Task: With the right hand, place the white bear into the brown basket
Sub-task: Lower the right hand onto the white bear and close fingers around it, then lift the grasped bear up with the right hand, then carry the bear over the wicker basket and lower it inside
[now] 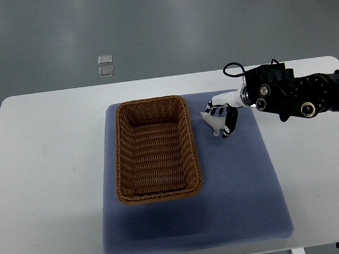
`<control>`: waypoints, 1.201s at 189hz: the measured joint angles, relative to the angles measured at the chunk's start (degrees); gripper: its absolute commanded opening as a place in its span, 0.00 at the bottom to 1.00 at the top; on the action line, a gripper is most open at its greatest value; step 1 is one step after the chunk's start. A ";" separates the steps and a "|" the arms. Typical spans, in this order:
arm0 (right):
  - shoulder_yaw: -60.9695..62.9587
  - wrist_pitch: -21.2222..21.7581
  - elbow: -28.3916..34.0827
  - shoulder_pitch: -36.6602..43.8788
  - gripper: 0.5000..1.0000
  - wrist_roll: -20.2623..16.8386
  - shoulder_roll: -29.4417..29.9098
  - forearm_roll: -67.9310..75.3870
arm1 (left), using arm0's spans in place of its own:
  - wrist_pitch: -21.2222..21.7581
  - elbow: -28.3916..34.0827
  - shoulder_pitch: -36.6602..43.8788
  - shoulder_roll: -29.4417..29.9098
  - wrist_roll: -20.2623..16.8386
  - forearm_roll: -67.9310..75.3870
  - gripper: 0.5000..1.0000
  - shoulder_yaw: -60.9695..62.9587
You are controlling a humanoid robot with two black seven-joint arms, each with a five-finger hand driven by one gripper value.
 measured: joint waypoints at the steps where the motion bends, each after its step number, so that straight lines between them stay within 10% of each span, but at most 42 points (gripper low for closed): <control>1: 0.00 0.00 -0.01 -0.02 0.44 0.00 0.01 0.00 | 0.00 0.00 0.00 0.00 0.00 0.00 1.00 0.00; 43: 0.04 -0.03 -0.57 -0.41 0.00 0.11 0.71 -1.06 | 0.00 0.14 0.00 0.00 0.00 0.00 1.00 -0.03; 134: 0.62 1.00 1.05 5.40 0.00 0.06 -2.19 -0.38 | 0.02 0.44 0.00 0.00 0.00 0.00 1.00 -0.05; 227: 0.31 6.19 17.53 28.10 0.00 -0.11 -14.68 4.85 | 0.03 0.40 0.00 0.00 0.00 0.00 1.00 -0.05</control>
